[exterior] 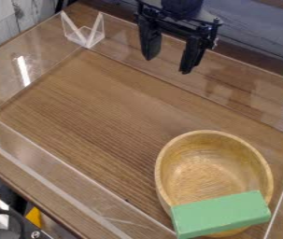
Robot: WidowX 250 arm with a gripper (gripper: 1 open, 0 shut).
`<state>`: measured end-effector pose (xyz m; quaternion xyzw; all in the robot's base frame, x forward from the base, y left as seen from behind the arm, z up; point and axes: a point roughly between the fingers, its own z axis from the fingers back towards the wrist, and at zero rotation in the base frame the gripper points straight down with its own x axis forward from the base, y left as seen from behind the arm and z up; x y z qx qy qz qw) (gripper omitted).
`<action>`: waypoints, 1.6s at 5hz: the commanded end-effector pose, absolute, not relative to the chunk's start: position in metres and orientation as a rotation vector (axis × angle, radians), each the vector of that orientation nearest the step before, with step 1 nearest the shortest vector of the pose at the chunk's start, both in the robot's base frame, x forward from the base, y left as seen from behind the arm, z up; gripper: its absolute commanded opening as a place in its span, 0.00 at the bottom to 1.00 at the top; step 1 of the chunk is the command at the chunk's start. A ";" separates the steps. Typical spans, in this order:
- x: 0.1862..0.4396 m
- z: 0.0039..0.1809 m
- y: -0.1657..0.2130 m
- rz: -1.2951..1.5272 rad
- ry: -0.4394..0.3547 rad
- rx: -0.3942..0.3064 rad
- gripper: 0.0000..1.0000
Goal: Put the green block in the brown bowl
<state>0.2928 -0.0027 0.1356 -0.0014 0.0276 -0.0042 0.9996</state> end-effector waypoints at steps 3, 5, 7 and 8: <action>0.207 0.121 -0.117 -0.428 0.093 -0.024 1.00; 0.179 0.109 -0.132 -0.578 0.012 -0.017 1.00; 0.179 0.115 -0.127 -0.708 -0.051 -0.007 1.00; 0.180 0.115 -0.125 -0.734 -0.069 -0.006 1.00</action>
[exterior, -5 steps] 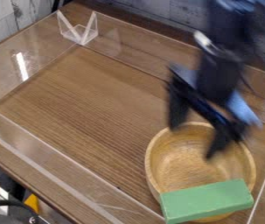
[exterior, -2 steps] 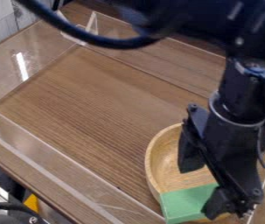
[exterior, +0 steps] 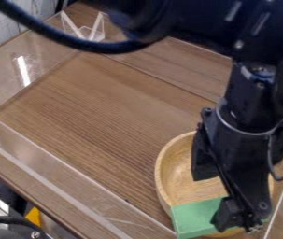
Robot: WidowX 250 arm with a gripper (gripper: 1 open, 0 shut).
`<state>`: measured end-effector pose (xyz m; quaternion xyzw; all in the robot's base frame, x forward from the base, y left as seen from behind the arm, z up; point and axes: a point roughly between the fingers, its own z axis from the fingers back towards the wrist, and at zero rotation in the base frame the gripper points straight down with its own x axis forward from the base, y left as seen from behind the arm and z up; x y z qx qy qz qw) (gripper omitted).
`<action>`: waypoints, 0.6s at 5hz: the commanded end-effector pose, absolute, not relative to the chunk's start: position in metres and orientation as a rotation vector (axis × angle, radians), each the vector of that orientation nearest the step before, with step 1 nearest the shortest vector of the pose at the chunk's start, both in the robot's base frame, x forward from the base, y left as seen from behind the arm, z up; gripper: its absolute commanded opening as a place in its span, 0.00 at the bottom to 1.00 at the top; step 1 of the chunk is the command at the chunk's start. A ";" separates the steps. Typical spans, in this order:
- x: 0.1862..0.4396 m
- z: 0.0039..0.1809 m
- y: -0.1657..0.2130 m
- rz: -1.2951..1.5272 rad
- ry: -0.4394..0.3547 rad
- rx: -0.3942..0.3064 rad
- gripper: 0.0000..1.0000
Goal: Put the green block in the brown bowl
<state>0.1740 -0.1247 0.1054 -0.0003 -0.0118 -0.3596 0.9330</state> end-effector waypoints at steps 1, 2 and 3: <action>0.180 0.114 -0.124 -0.752 -0.084 -0.005 1.00; 0.179 0.113 -0.127 -0.737 -0.099 -0.001 1.00; 0.178 0.111 -0.130 -0.720 -0.118 0.005 1.00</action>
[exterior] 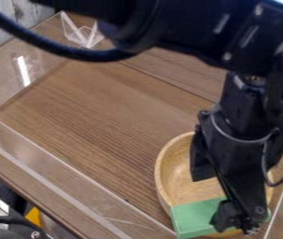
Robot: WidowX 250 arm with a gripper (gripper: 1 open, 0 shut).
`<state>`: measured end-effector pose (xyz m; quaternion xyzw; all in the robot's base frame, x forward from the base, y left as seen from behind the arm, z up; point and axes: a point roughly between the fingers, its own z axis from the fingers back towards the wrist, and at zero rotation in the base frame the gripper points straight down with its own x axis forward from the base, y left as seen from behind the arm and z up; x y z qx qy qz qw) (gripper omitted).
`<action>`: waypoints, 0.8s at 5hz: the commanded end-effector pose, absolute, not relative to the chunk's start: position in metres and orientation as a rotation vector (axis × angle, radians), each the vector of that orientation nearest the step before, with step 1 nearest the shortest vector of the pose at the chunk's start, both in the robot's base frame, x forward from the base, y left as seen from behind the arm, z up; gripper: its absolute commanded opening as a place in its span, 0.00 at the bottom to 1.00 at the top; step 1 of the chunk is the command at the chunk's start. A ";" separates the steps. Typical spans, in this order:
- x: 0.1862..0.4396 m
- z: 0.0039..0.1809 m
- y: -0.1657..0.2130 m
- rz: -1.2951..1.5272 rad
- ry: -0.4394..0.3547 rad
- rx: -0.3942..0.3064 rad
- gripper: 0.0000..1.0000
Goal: Put the green block in the brown bowl
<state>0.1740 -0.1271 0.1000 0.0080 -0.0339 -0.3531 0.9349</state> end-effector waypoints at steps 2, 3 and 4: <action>0.179 0.104 -0.127 -0.686 -0.146 0.010 1.00; 0.189 0.102 -0.127 -0.720 -0.152 -0.001 1.00; 0.199 0.101 -0.128 -0.753 -0.157 -0.014 1.00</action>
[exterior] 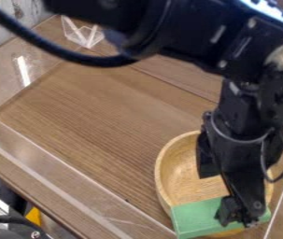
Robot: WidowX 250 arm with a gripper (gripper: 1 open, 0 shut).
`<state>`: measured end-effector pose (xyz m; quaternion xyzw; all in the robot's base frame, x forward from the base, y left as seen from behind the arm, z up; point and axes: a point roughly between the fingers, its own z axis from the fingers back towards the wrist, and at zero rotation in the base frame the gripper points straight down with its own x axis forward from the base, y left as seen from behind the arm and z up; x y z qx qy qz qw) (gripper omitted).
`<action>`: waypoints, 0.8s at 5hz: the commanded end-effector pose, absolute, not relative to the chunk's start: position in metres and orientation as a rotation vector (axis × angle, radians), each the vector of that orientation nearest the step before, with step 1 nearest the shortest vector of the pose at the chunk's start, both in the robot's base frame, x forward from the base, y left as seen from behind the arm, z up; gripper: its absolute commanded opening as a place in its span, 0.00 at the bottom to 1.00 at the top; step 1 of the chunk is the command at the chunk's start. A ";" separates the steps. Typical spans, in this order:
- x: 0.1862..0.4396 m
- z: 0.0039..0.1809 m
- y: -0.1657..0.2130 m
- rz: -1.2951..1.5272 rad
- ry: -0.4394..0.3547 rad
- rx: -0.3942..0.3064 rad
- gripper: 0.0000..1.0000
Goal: Put the green block in the brown bowl
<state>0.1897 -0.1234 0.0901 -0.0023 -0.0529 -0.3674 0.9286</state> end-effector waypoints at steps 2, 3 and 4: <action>0.194 0.093 -0.120 -0.705 -0.167 -0.019 1.00; 0.199 0.100 -0.119 -0.702 -0.167 -0.026 1.00; 0.203 0.105 -0.120 -0.700 -0.169 -0.028 1.00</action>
